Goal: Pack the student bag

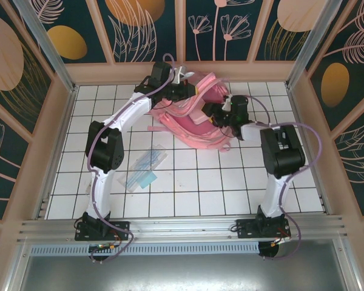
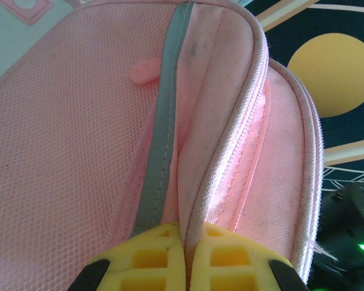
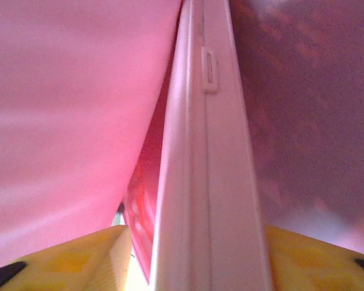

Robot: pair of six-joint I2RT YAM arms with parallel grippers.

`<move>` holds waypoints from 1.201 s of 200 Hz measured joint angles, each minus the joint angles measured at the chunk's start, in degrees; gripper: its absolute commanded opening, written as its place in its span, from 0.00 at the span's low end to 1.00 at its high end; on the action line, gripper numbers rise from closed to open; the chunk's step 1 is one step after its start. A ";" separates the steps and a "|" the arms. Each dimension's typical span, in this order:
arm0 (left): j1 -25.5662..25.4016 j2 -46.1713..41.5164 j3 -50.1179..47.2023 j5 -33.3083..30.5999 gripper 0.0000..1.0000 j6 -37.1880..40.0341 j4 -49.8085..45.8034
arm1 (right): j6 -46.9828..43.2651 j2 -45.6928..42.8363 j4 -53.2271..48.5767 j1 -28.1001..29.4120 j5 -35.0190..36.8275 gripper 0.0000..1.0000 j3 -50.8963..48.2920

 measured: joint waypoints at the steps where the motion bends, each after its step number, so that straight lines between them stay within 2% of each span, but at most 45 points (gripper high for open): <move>1: 0.00 0.00 0.00 0.00 0.00 -0.04 0.00 | -0.15 -0.26 -0.26 0.00 0.00 0.61 -0.11; 26: 0.00 0.11 0.00 -0.15 0.00 -0.87 0.66 | -6.73 -13.00 -11.37 -0.33 4.26 0.65 -3.48; 57: 0.00 0.46 -0.02 0.00 0.00 -2.64 2.45 | -13.99 -26.64 -23.15 -0.31 10.75 0.65 -5.81; 95: 0.00 0.50 -0.63 0.13 0.00 -4.15 3.98 | -17.16 -33.94 -31.34 0.50 15.21 0.61 -8.96; 127: 0.00 0.50 -1.27 0.31 0.00 -4.72 4.90 | -16.06 -32.65 -29.75 5.44 15.69 0.47 -11.65; 163: 0.00 0.50 -2.03 0.90 0.00 -5.16 6.05 | -11.50 -23.71 -21.75 9.11 16.11 0.42 -14.29; 197: -0.04 0.39 -3.28 1.36 0.00 -5.16 6.93 | -7.43 -17.22 -13.16 9.62 16.94 0.42 -13.99; 240: -0.09 0.02 -4.55 1.44 0.00 -5.84 8.48 | -3.10 -10.56 -6.95 9.75 16.61 0.50 -12.79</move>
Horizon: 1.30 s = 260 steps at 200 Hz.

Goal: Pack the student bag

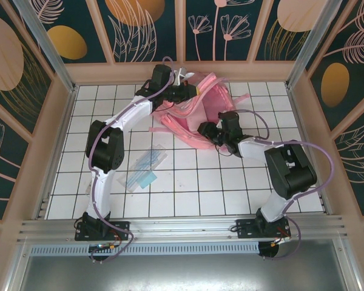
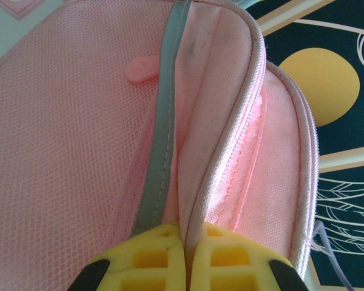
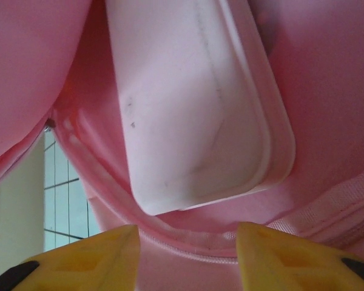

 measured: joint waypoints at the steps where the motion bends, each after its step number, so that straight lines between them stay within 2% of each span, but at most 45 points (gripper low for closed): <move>1: 0.00 0.00 -0.02 0.02 0.00 -0.02 0.02 | 0.00 0.07 0.07 0.00 0.00 0.51 0.00; 19: 0.00 -0.02 -0.09 0.09 0.00 -0.46 0.52 | 1.11 1.57 1.99 0.02 0.07 0.54 0.07; 41: 0.00 -0.39 -0.83 0.11 0.00 -0.83 1.16 | 1.68 4.31 3.69 0.00 0.94 0.52 1.60; 49: -0.02 -0.74 -1.51 0.09 0.00 -0.83 1.42 | 1.73 5.46 4.46 -0.13 1.46 0.48 2.54; 58: -0.02 -1.33 -2.43 0.07 0.00 -0.83 1.64 | 1.73 6.75 5.18 -0.42 2.05 0.37 3.76; 66: -0.07 -1.88 -3.28 -0.02 0.00 -0.85 1.86 | 1.18 8.11 5.66 -0.94 2.62 0.31 5.27; 95: -0.31 -3.19 -4.79 -0.13 0.00 -1.01 2.56 | 0.17 15.28 5.75 -3.45 4.07 0.23 15.13; 124: -0.33 -3.41 -4.85 -0.13 0.00 -1.22 2.64 | -0.50 22.34 5.97 -4.87 3.41 0.24 24.22; 151: -0.35 -3.41 -4.79 -0.20 0.00 -1.25 2.62 | -1.25 22.99 6.54 -4.92 2.03 0.31 24.26; 170: -0.39 -3.08 -3.72 -0.37 0.00 -1.22 1.97 | -1.86 20.11 6.08 -5.33 1.46 0.35 20.63; 197: -0.46 -1.49 -0.35 -0.59 0.00 -1.25 0.70 | -4.81 10.71 0.83 -7.10 0.81 0.40 13.99; 200: -0.46 -1.31 -0.02 -0.59 0.03 -1.25 0.66 | -5.22 9.44 -0.02 -7.26 0.85 0.40 13.40; 212: -0.55 -0.61 0.87 -0.55 0.33 -1.16 0.33 | -7.43 3.98 -3.30 -7.72 1.18 0.42 11.32; 222: -0.68 -0.44 0.98 -0.66 0.50 -0.90 0.39 | -9.16 -0.74 -5.97 -7.58 1.92 0.44 9.68; 225: -0.74 -0.44 0.98 -0.72 0.64 -0.83 0.37 | -9.64 -2.01 -6.71 -7.48 1.90 0.45 9.29; 228: -0.79 -0.46 0.96 -1.03 0.70 -0.59 0.39 | -10.12 -3.34 -7.52 -7.39 2.27 0.45 8.83; 246: -0.90 -1.79 -0.42 -3.10 0.76 0.79 0.28 | -12.50 -10.54 -12.20 -6.16 3.48 0.50 5.92; 260: -0.87 -5.51 -5.38 -5.77 0.78 2.78 -0.28 | -13.53 -15.10 -15.52 -4.48 4.09 0.54 3.61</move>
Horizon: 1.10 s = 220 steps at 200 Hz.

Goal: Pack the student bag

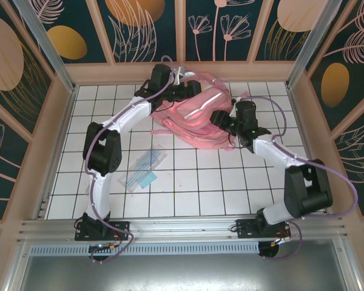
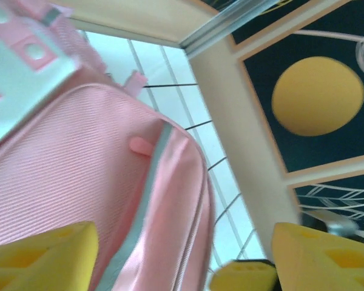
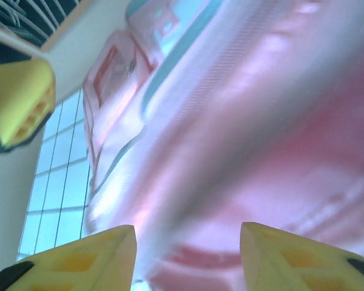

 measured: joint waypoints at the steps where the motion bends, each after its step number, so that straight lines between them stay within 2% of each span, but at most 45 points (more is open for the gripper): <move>1: 0.02 -0.31 -0.35 -0.13 0.78 0.15 -0.02 | -0.02 -0.17 -0.13 0.13 0.07 0.54 -0.11; 25: 0.52 -10.80 -13.31 -5.55 0.81 3.17 -1.07 | -0.24 -4.26 -3.48 5.35 0.92 0.55 -2.23; 53: 2.27 -22.71 -26.69 -11.98 0.83 5.46 -2.19 | 0.39 -2.62 -3.69 13.20 1.29 0.55 -2.29; 83: 4.33 -31.28 -40.15 -18.82 0.83 6.16 -2.95 | 0.33 8.15 -3.93 21.05 2.21 0.55 2.51; 119: 4.52 -36.92 -54.31 -24.55 0.80 5.53 -4.85 | -0.76 21.70 -6.27 26.32 6.54 0.56 13.46; 127: 4.52 -38.07 -56.61 -25.31 0.76 5.31 -5.51 | -1.31 24.35 -7.17 27.02 7.28 0.56 16.48; 144: 4.52 -40.63 -60.39 -26.80 0.53 4.59 -6.60 | -2.34 28.92 -8.72 27.91 8.50 0.55 21.92; 160: 4.52 -43.30 -63.45 -28.41 0.38 4.04 -7.06 | -3.34 32.30 -10.23 28.33 9.88 0.54 25.75; 186: 4.52 -47.21 -68.48 -29.55 0.24 3.04 -7.41 | -4.81 35.56 -12.66 28.61 11.52 0.52 29.22; 220: 4.52 -47.34 -74.84 -29.00 0.21 0.85 -6.14 | -6.36 39.89 -14.97 28.83 12.00 0.49 33.57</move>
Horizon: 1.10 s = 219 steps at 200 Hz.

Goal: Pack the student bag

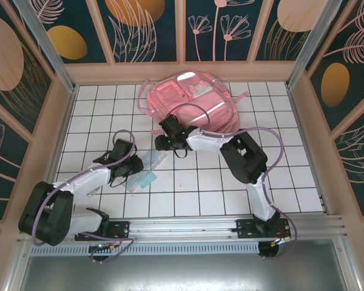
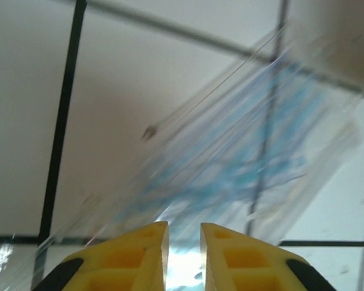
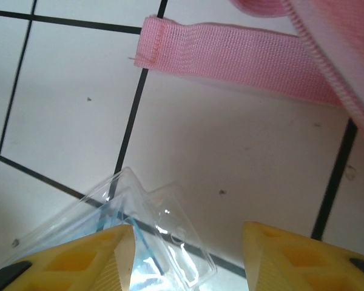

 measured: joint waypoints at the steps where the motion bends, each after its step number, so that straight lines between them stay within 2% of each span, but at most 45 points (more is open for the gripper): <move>1: 0.00 0.11 -0.33 0.11 0.21 -0.26 0.22 | -0.04 0.09 0.00 0.02 0.00 0.49 0.07; 46: 0.11 0.57 -4.57 0.31 0.19 -3.82 7.89 | -0.96 1.03 -1.53 0.72 -0.83 0.48 0.37; 73: 0.11 1.46 -5.31 0.57 0.18 -4.92 10.51 | -0.90 1.03 -1.36 1.09 -3.02 0.43 0.13; 105: 0.15 2.23 -5.86 1.16 0.18 -5.95 12.68 | -0.42 1.01 0.11 0.61 -4.44 0.25 -1.09; 134: 0.22 2.23 -6.10 1.25 0.20 -6.36 13.38 | 0.87 0.98 1.64 -0.39 -6.73 0.04 -1.92; 141: 0.22 2.23 -6.10 1.25 0.24 -6.47 13.40 | 1.09 0.76 2.10 -0.72 -7.39 0.00 -2.27; 148: 0.22 2.21 -6.08 1.38 0.31 -6.73 13.60 | 1.11 0.42 2.64 -1.16 -8.46 0.00 -2.71; 164: 0.15 2.01 -5.73 1.95 0.39 -7.02 13.92 | 1.68 -0.70 3.72 -2.32 -11.13 0.00 -3.93; 181: 0.09 2.05 -4.55 2.78 0.67 -7.52 13.66 | 1.95 -2.43 4.92 -3.58 -13.92 0.00 -5.62; 188: 0.00 2.19 -3.76 3.19 0.75 -7.50 13.53 | 2.03 -3.23 5.22 -4.22 -15.04 0.00 -6.32; 202: -0.28 2.56 -1.29 3.63 0.81 -7.34 13.20 | 2.08 -5.05 5.79 -5.64 -17.18 0.00 -7.45; 219: -0.26 2.80 2.40 3.23 0.82 -6.32 12.20 | 1.79 -8.11 6.27 -7.80 -19.15 0.00 -8.70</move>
